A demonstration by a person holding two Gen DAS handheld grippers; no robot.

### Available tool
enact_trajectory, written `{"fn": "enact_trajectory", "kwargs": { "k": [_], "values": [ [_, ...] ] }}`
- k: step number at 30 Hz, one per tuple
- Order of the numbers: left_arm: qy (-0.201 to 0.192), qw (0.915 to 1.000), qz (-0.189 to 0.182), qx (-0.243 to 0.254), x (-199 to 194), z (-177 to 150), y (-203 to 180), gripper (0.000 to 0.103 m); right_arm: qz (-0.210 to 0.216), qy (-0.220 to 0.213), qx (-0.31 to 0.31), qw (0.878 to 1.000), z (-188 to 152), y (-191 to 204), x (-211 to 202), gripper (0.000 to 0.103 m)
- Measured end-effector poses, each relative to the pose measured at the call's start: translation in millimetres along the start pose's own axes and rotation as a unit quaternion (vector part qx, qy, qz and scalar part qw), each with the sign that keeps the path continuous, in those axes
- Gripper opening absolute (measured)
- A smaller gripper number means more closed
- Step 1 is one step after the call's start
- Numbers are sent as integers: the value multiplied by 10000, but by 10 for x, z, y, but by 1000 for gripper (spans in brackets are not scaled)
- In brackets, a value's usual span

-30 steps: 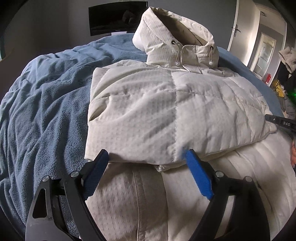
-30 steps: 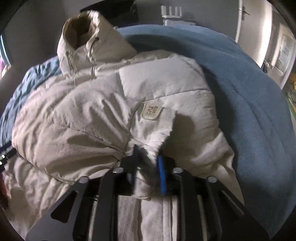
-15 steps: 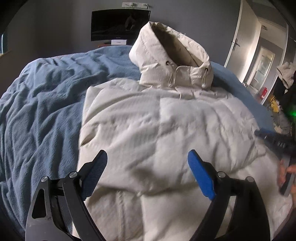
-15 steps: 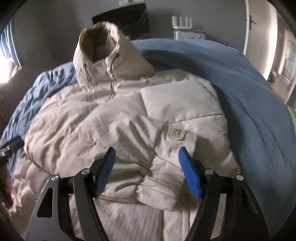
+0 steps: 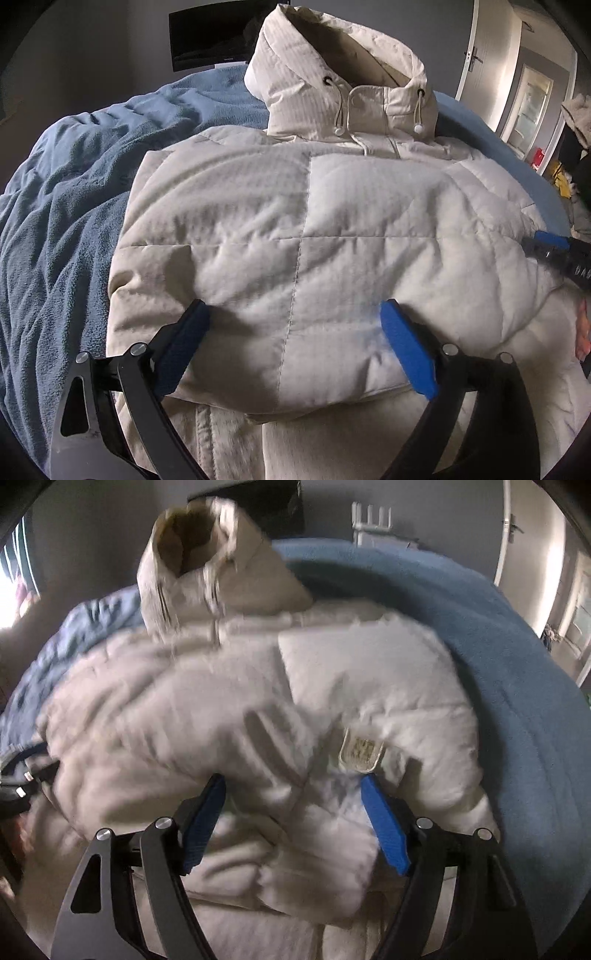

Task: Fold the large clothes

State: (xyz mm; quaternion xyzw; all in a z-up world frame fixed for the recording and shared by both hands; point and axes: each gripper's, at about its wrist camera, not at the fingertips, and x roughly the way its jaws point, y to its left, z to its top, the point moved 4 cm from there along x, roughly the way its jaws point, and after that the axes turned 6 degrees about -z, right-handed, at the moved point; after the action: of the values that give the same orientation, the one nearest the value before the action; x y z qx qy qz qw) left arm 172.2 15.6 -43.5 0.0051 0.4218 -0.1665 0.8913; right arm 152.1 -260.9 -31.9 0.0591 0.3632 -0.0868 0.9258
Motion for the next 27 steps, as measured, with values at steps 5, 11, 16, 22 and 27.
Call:
{"fn": "enact_trajectory", "kwargs": {
  "k": [5, 11, 16, 22, 27],
  "values": [
    [-257, 9995, 5, -188, -139, 199, 69, 93, 422, -162, 115, 9989, 364, 31, -132, 72],
    [-393, 9986, 56, -362, -68, 680, 218, 93, 521, -324, -153, 9980, 1059, 265, 66, 72],
    [-363, 9988, 243, -209, 69, 1078, 319, 94, 460, -594, -31, 9972, 1720, 451, 345, 72],
    [-147, 9987, 447, -202, 387, 1422, 502, 94, 240, -676, 236, 9971, 2357, 581, 751, 72],
    [43, 9980, 528, -355, 599, 1492, 627, 94, 204, -509, 346, 9979, 2568, 654, 973, 70]
  ]
}}
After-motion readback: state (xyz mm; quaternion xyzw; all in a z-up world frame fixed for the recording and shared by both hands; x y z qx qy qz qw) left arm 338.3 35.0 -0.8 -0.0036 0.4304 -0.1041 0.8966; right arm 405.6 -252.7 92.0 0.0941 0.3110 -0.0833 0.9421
